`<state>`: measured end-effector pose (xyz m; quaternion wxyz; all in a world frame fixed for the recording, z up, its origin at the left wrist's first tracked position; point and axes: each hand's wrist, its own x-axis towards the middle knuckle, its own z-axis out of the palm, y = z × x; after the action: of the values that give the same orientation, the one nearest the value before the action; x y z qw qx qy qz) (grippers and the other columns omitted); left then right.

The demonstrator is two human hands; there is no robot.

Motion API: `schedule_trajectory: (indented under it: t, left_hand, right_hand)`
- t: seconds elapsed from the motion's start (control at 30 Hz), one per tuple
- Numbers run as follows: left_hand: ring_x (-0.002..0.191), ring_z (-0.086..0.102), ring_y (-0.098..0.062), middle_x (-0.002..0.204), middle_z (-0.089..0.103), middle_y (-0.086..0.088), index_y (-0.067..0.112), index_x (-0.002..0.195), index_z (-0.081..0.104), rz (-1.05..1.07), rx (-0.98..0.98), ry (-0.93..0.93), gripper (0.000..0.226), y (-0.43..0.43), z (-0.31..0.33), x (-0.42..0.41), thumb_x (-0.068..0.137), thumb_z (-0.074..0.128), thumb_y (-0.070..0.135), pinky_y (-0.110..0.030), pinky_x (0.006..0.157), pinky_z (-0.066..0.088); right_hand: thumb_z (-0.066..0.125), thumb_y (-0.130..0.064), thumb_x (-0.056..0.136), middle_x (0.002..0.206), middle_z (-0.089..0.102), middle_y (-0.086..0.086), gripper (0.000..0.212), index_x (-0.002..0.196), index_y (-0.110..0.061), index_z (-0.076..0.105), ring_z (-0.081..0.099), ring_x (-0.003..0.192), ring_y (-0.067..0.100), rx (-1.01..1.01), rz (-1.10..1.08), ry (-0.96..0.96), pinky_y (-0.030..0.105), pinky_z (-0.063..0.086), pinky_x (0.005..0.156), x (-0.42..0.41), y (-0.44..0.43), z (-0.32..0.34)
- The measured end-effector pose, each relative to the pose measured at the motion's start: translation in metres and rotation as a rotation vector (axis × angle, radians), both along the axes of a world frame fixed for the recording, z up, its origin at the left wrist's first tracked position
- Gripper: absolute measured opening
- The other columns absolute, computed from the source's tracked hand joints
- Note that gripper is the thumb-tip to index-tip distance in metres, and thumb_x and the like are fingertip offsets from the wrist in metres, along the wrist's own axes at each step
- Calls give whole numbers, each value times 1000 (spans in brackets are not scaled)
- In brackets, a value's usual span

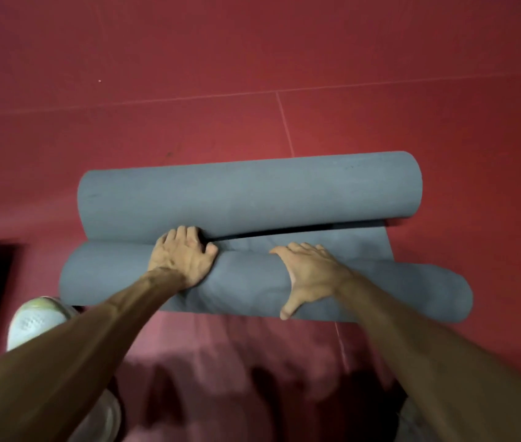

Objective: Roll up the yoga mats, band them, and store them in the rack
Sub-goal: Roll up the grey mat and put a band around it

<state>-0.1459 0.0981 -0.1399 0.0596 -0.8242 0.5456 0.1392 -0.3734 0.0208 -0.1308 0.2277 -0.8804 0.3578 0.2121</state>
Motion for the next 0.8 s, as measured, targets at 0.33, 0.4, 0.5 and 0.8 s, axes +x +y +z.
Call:
schedule_trajectory:
  t: [0.33,0.4,0.5,0.8]
  left_hand:
    - [148,8,-23,160,3,-14,4,151,13,2,23,57,71,-12,-7,5,95,31,43,-38,119,6]
    - [148,-2,-19,161,-12,-6,9,153,2,-5,62,107,74,-18,-6,9,95,34,42,-38,120,5]
    - [148,4,-16,162,-5,-1,13,153,9,-20,-18,148,73,-22,-3,11,93,39,41,-39,118,14]
    - [148,6,-17,160,14,-9,17,152,20,-125,-92,7,67,5,-7,12,94,12,49,-33,119,4]
  right_hand:
    - [84,-66,39,133,47,-7,121,142,-32,29,46,123,18,159,-29,37,36,38,103,9,-22,3]
    - [85,-65,40,133,47,-8,120,142,-33,29,46,124,17,179,-35,31,35,38,102,9,-24,4]
    - [85,-65,42,131,46,-9,118,142,-36,30,45,123,16,202,-49,5,33,37,101,8,-26,5]
    - [85,-68,31,124,46,-14,108,124,-50,32,47,117,5,269,-162,-217,34,42,100,2,-33,-2]
